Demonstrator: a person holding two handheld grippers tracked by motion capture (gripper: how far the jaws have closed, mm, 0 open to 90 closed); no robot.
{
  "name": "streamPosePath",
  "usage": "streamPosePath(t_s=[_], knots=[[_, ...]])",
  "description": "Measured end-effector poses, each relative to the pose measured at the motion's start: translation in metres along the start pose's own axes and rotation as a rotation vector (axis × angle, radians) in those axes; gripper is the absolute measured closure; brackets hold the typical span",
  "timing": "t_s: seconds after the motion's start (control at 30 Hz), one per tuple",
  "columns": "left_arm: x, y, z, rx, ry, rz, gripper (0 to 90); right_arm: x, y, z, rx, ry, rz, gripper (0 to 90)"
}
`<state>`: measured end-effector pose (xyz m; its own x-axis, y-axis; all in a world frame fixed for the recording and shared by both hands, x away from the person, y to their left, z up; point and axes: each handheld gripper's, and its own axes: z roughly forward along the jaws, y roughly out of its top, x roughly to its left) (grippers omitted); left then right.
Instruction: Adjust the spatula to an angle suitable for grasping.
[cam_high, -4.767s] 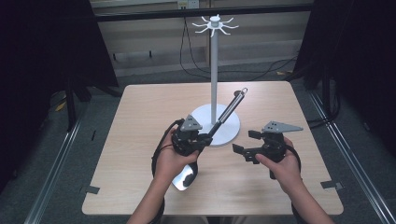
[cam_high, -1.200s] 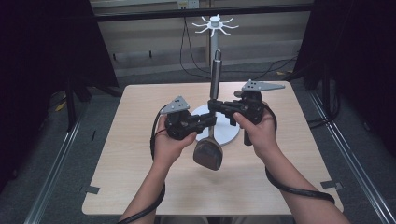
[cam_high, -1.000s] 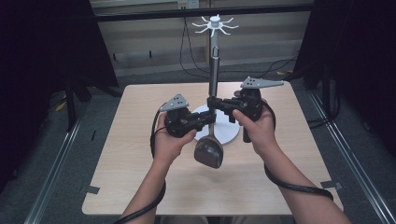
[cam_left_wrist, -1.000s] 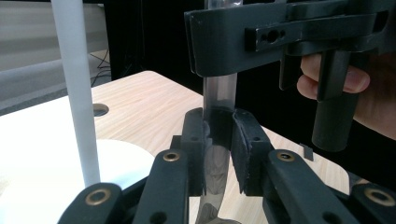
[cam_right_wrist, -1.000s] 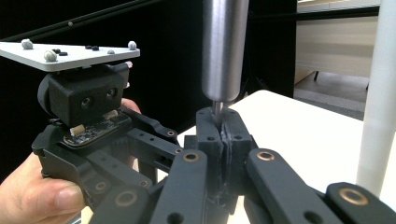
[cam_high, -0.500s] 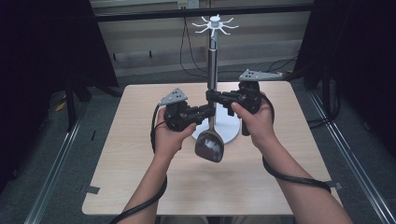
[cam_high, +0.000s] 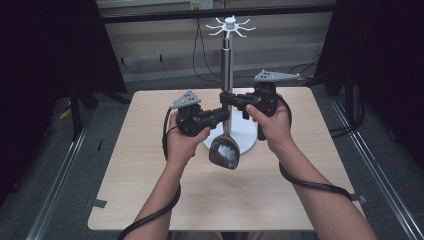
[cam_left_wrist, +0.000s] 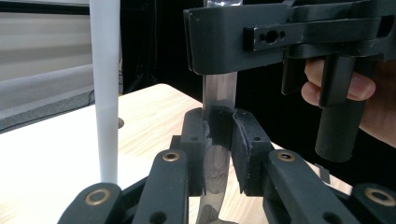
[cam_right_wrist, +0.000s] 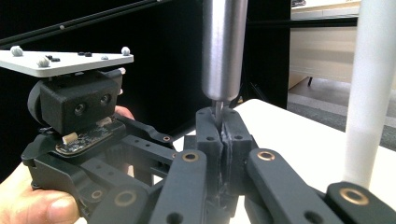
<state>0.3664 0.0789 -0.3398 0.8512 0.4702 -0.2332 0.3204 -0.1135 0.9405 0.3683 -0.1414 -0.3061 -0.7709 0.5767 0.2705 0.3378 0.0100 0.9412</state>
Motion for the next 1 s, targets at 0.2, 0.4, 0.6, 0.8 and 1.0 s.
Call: streamPosePath(t_s=[0.2,0.4,0.6,0.8,1.0], knots=[[0.002,-0.001,0.003,-0.005,0.007,0.003,75.9,-0.003,-0.001,0.001,-0.002,-0.007,0.002,87.4],[0.003,-0.002,0.007,-0.008,0.013,0.01,75.5,-0.005,-0.002,0.001,-0.007,-0.015,0.005,87.1],[0.0,-0.004,0.011,-0.02,0.012,0.028,69.8,-0.006,-0.004,0.0,-0.021,-0.023,0.016,86.7],[-0.004,-0.003,0.016,-0.024,0.038,0.071,65.6,-0.006,-0.005,-0.001,-0.028,-0.038,0.02,86.4],[-0.002,-0.004,0.019,-0.028,0.037,0.047,75.2,-0.005,-0.006,-0.003,-0.038,-0.045,0.032,85.2]])
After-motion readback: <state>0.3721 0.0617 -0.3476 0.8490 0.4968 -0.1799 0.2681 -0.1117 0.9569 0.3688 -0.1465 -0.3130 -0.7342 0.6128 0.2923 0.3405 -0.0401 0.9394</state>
